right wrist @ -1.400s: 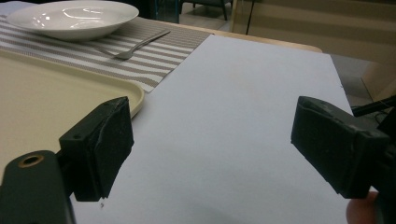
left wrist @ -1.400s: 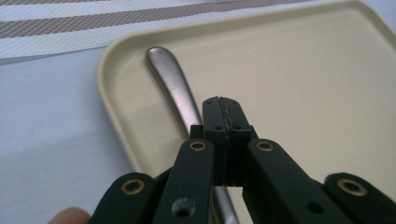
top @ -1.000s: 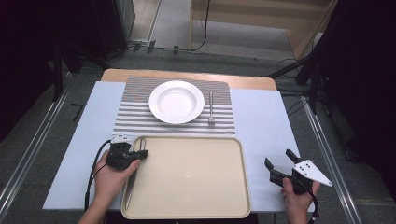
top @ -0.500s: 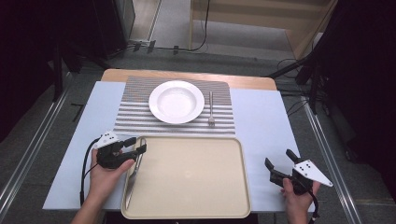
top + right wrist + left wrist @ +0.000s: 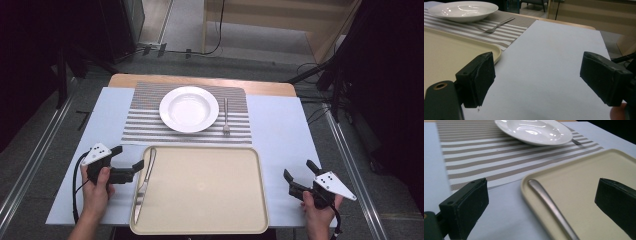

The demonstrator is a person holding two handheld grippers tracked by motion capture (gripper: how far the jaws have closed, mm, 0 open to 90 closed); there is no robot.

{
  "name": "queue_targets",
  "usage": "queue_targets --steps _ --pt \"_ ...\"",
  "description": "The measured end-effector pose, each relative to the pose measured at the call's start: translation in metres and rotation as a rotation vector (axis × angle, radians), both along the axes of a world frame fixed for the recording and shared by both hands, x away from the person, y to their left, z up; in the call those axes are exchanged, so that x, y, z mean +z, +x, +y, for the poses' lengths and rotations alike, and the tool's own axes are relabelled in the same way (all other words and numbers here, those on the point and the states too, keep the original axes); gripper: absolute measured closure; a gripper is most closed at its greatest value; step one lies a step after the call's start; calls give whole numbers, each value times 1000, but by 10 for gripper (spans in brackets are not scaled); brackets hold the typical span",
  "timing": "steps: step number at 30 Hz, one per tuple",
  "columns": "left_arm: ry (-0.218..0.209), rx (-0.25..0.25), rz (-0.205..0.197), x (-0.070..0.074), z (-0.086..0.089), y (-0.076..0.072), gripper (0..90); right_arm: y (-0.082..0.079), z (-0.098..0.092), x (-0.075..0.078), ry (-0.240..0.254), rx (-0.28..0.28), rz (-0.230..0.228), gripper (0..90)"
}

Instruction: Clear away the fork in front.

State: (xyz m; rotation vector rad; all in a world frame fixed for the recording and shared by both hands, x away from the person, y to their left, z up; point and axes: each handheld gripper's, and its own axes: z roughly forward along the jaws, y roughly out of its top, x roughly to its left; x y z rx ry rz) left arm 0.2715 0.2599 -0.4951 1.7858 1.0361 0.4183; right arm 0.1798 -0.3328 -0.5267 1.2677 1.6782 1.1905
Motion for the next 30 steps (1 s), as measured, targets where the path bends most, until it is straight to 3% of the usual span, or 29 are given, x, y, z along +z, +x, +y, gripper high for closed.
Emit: queue_targets --steps 5,10,22,30 --pt "3 45 -43 0 22 -6 0 0 -1 1 3 -1 -2 136" --pt "4 86 -61 0 40 -11 0 0 -2 4 10 -2 -7 136" --pt "9 95 -120 -2 57 -28 0 8 7 14 -6 20 -10 136" --pt "-23 88 -114 -6 62 -26 0 12 18 29 -8 50 -4 138"
